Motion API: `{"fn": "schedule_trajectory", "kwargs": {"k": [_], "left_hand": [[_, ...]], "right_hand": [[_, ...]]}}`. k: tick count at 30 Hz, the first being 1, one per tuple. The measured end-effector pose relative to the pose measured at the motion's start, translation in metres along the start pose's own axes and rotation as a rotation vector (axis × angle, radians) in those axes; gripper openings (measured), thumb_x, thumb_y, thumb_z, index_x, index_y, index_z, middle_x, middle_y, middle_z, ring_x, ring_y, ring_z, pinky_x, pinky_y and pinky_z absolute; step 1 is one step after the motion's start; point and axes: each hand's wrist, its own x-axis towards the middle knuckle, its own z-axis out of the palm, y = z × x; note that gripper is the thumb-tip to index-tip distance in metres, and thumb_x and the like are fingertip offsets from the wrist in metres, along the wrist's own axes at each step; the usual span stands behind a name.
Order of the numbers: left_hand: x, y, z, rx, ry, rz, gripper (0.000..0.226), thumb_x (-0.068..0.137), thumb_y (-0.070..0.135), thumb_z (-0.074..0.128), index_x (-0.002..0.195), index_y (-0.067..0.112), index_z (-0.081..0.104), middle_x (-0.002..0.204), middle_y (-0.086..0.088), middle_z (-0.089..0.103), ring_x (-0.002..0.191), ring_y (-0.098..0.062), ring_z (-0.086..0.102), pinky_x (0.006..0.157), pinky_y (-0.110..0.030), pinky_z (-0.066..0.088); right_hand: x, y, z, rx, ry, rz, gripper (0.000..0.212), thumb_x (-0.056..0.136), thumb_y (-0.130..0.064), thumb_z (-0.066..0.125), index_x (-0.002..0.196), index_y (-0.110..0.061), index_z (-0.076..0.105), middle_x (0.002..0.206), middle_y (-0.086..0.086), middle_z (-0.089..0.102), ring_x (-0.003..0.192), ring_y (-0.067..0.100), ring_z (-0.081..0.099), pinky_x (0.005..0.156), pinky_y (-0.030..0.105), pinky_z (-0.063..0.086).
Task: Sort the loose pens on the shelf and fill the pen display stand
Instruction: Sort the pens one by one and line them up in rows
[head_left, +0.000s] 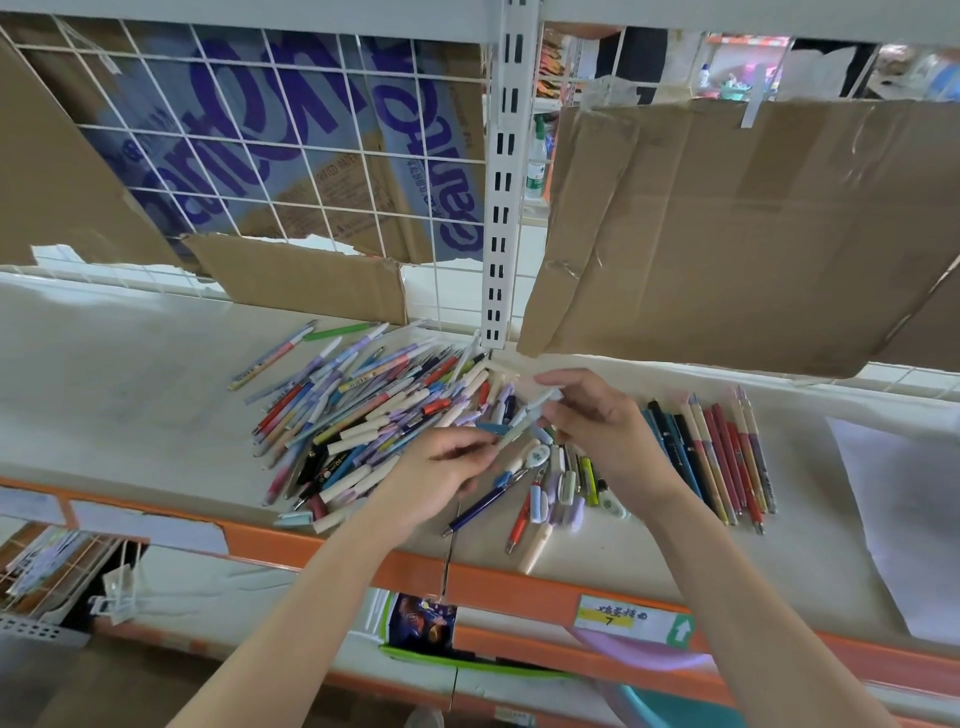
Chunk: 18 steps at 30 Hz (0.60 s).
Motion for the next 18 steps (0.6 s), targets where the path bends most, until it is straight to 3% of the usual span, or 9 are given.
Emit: {"fn": "schedule_trajectory", "kwargs": {"k": [3, 6, 9, 12, 15, 18], "left_hand": [[0.0, 0.003, 0.0, -0.29, -0.096, -0.079, 0.025, 0.091, -0.002, 0.049, 0.093, 0.01, 0.071, 0.069, 0.0, 0.067, 0.053, -0.008, 0.049, 0.047, -0.016, 0.039], [0.002, 0.006, 0.004, -0.374, -0.108, -0.095, 0.025, 0.091, -0.003, 0.049, 0.088, 0.007, 0.072, 0.068, -0.004, 0.065, 0.052, -0.009, 0.05, 0.045, -0.017, 0.039], [0.004, 0.004, 0.004, -0.285, -0.029, -0.102, 0.016, 0.088, -0.004, 0.054, 0.092, 0.003, 0.068, 0.07, -0.008, 0.06, 0.054, -0.011, 0.049, 0.047, -0.018, 0.04], [0.005, -0.002, 0.002, -0.163, 0.025, -0.108, 0.015, 0.088, -0.001, 0.058, 0.102, -0.001, 0.065, 0.069, -0.007, 0.054, 0.059, -0.014, 0.048, 0.051, -0.02, 0.041], [0.005, -0.006, 0.0, -0.092, 0.066, -0.117, 0.012, 0.087, 0.004, 0.061, 0.095, 0.011, 0.066, 0.07, -0.006, 0.056, 0.061, -0.014, 0.051, 0.053, -0.02, 0.045], [0.008, -0.011, 0.001, -0.034, 0.084, -0.128, 0.011, 0.087, 0.007, 0.063, 0.093, 0.016, 0.067, 0.074, -0.006, 0.06, 0.063, -0.012, 0.055, 0.055, -0.016, 0.048]], "right_hand": [[0.006, 0.003, 0.002, 0.085, 0.046, 0.061, 0.014, 0.09, -0.01, 0.06, 0.101, -0.018, 0.062, 0.07, -0.008, 0.064, 0.069, 0.008, 0.058, 0.066, 0.022, 0.047], [0.012, 0.007, 0.004, 0.12, 0.068, 0.081, 0.01, 0.089, -0.011, 0.061, 0.098, -0.015, 0.063, 0.071, -0.005, 0.065, 0.068, 0.012, 0.056, 0.069, 0.027, 0.046], [0.019, 0.009, -0.004, 0.126, 0.204, 0.045, 0.008, 0.09, -0.009, 0.06, 0.094, -0.014, 0.061, 0.073, -0.002, 0.066, 0.066, 0.008, 0.057, 0.064, 0.022, 0.048], [0.029, 0.012, -0.026, -0.056, 0.318, 0.026, 0.01, 0.09, -0.007, 0.058, 0.099, -0.011, 0.06, 0.074, -0.001, 0.066, 0.061, 0.002, 0.056, 0.057, 0.016, 0.046], [0.032, 0.027, -0.044, -0.32, 0.354, 0.104, 0.013, 0.088, -0.012, 0.061, 0.1, -0.014, 0.066, 0.068, -0.008, 0.065, 0.056, 0.001, 0.053, 0.057, 0.019, 0.043], [0.031, 0.045, -0.051, -0.444, 0.359, 0.193, 0.017, 0.086, -0.016, 0.064, 0.103, -0.014, 0.068, 0.07, -0.004, 0.065, 0.06, 0.008, 0.054, 0.067, 0.027, 0.046]]}}
